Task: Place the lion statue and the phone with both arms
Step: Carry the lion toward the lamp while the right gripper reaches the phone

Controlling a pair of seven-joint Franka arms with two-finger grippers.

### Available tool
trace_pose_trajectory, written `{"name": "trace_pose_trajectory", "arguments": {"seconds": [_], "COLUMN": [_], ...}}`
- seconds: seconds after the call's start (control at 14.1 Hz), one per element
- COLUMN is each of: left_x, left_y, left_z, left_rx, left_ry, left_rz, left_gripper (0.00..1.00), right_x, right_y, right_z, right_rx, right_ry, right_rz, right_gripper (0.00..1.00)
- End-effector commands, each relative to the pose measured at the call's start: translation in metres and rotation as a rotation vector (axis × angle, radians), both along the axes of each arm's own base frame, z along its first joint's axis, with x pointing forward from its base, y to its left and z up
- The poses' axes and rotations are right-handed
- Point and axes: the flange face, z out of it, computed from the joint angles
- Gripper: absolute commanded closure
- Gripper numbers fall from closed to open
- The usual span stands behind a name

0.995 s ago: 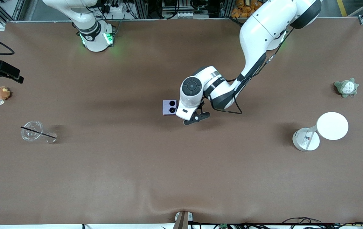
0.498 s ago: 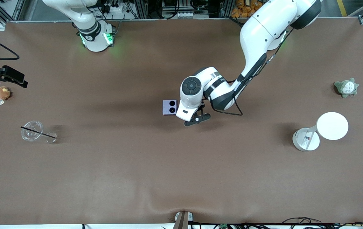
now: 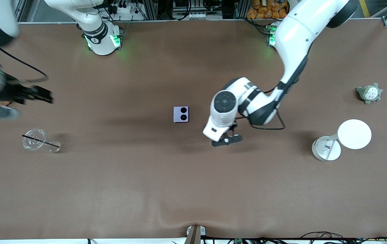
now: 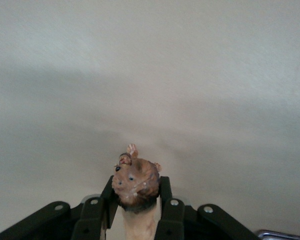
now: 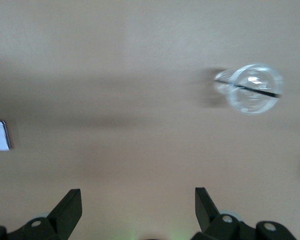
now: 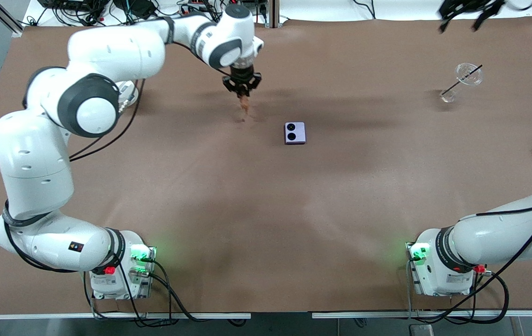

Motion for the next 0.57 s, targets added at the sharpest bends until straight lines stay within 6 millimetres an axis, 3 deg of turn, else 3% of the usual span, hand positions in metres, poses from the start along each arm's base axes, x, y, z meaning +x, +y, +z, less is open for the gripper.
{"name": "trace_pose_trajectory", "arguments": {"seconds": [0.0, 0.14, 0.36, 0.5], "left_x": [0.005, 0.016, 0.027, 0.038], "left_y": [0.041, 0.082, 0.132, 0.168], "left_z": [0.028, 0.035, 0.027, 0.025], "left_rx": [0.051, 0.069, 0.082, 0.083], "left_ry": [0.004, 0.027, 0.069, 0.087], "left_rz": [-0.080, -0.134, -0.193, -0.231], "left_gripper": [1.00, 1.00, 1.00, 1.00], "right_x": [0.032, 0.042, 0.044, 0.027], "right_y": [0.025, 0.059, 0.162, 0.225], "right_z": [-0.050, -0.083, -0.141, -0.157], "right_rx": [-0.025, 0.033, 0.133, 0.098], "right_ry": [0.052, 0.068, 0.055, 0.044], "right_rz": [0.029, 0.052, -0.024, -0.060], "right_gripper": [0.00, 0.00, 0.00, 0.00]}}
